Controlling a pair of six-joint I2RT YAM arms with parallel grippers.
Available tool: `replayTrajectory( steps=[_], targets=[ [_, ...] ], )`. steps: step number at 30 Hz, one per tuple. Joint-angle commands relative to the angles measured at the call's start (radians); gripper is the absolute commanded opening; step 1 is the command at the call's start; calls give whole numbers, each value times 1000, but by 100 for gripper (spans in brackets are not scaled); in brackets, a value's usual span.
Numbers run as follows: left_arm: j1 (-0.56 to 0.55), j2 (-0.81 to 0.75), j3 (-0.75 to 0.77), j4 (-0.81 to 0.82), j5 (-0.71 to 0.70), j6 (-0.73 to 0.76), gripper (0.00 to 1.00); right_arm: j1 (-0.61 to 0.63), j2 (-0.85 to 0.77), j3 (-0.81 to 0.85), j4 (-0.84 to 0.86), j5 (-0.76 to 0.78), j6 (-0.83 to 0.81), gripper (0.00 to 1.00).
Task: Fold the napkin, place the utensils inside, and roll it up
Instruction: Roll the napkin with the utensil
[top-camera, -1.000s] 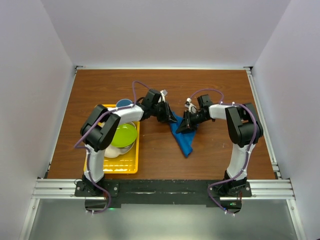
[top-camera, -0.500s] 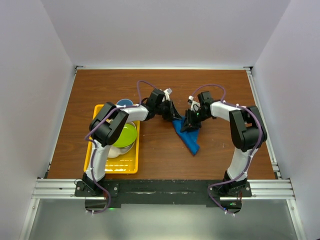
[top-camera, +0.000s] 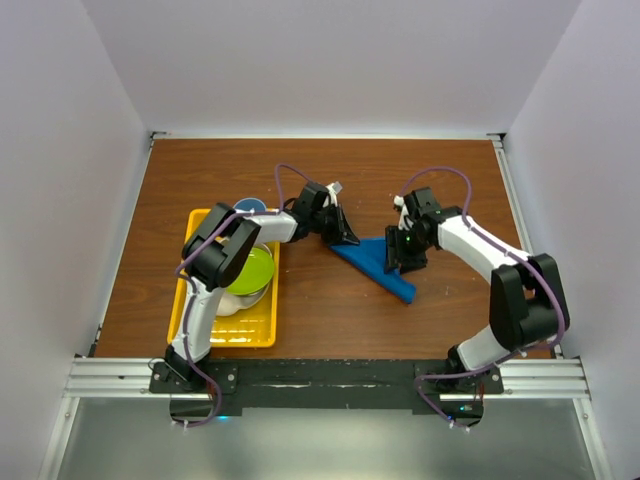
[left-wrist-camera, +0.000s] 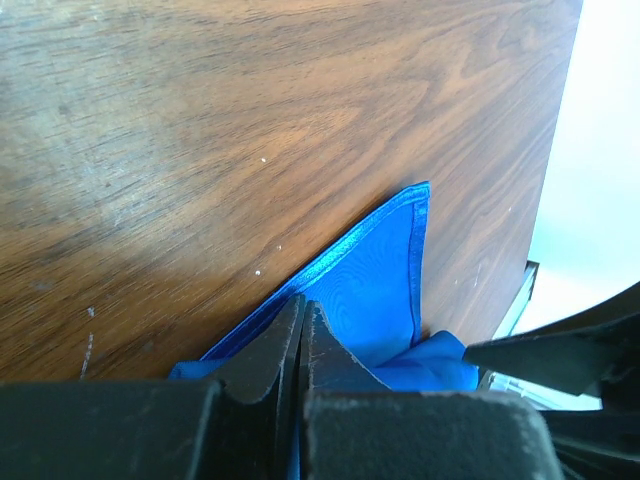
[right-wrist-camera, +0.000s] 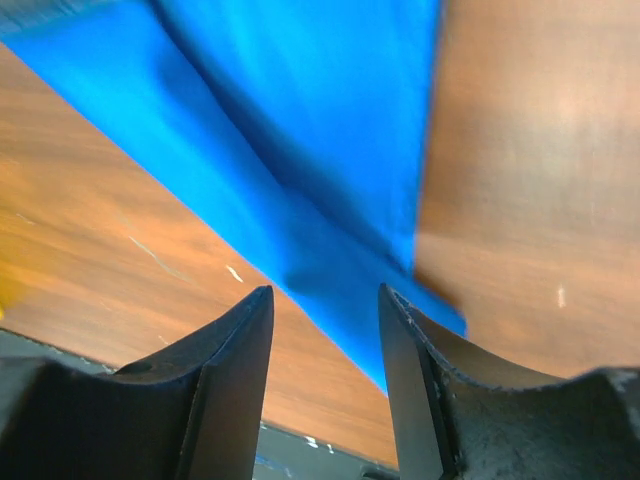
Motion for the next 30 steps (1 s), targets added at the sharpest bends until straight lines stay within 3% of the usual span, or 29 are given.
replayTrajectory(
  steps=[1, 7, 12, 15, 21, 30],
  targets=[
    [13, 40, -26, -110, -58, 85, 1, -2, -86, -110, -45, 99, 29, 50],
    [14, 26, -14, -123, -58, 99, 0, 41, -70, -62, -24, 146, -31, 46],
    [17, 17, 18, -185, -51, 120, 0, 144, -150, 23, 19, 212, -152, 57],
    [20, 19, 34, -202, -46, 131, 0, 187, -158, 24, 60, 163, -265, 61],
    [34, 31, 55, -229, -21, 151, 0, 339, -54, 34, 103, 252, -430, 65],
    [56, 57, 72, -272, 9, 193, 0, 423, 103, 69, 148, 457, -468, 65]
  ],
)
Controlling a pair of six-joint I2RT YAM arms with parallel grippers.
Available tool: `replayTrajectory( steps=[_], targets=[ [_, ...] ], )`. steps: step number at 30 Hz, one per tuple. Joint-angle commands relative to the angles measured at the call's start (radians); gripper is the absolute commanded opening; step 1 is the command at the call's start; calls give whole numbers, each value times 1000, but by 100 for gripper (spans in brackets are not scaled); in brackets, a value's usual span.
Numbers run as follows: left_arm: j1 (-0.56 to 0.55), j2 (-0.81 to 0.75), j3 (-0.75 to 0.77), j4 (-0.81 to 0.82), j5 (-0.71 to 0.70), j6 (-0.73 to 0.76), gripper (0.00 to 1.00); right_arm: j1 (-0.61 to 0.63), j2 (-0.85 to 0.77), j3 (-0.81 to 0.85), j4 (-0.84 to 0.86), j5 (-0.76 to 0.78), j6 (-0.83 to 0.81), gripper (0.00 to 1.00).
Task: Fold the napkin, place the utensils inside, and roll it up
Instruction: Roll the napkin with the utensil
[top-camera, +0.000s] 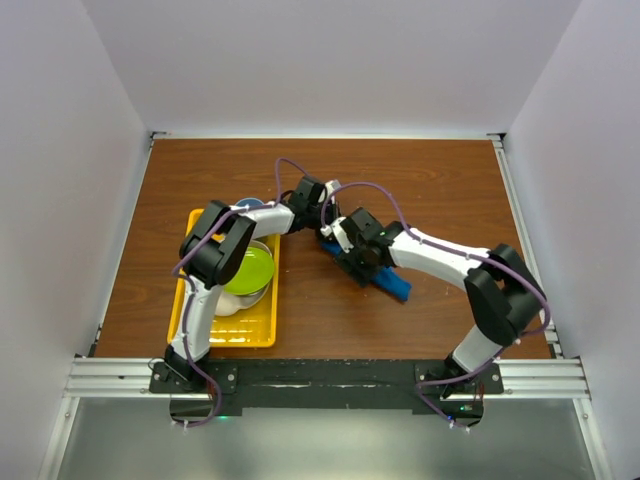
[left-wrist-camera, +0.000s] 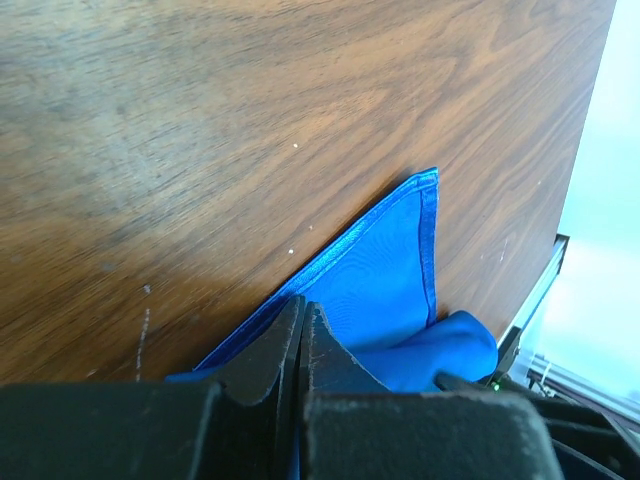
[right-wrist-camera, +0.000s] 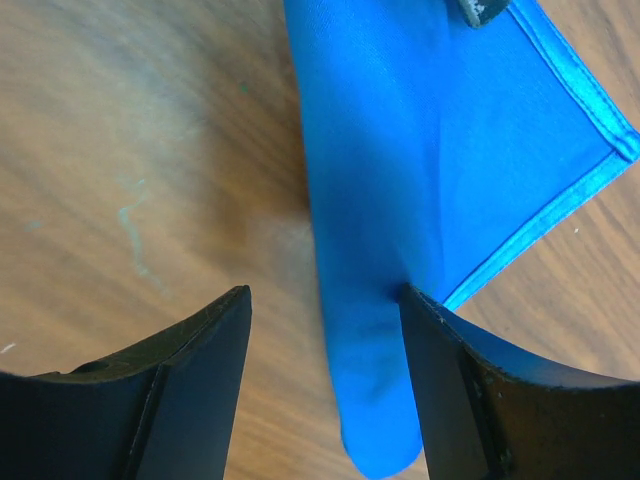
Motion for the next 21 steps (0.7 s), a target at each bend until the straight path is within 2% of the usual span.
replayTrajectory(
  steps=[1, 4, 9, 12, 13, 14, 17, 18, 21],
  targets=[
    [25, 54, 6, -107, -39, 74, 0, 19, 54, 52, 39, 175, -48, 65],
    [31, 60, 20, -122, -34, 87, 0, 21, 80, 53, 53, 211, -62, 66],
    [34, 82, 80, -154, -4, 113, 0, 21, 147, 50, 79, 283, -65, 61],
    [36, 98, 123, -194, 18, 134, 0, 19, 179, 46, 111, 317, -68, 50],
    [37, 100, 132, -212, 24, 145, 0, 19, 189, 49, 116, 309, -74, 42],
    [39, 102, 141, -222, 30, 149, 1, 18, 202, 61, 113, 306, -74, 30],
    [53, 89, 194, -263, 35, 174, 11, 18, 241, 99, 84, 262, -57, 14],
    [62, 86, 232, -286, 33, 179, 17, 15, 247, 105, 74, 245, -38, 11],
    [88, 85, 344, -340, 30, 177, 26, -1, 241, 121, 34, 141, 21, 7]
  ],
)
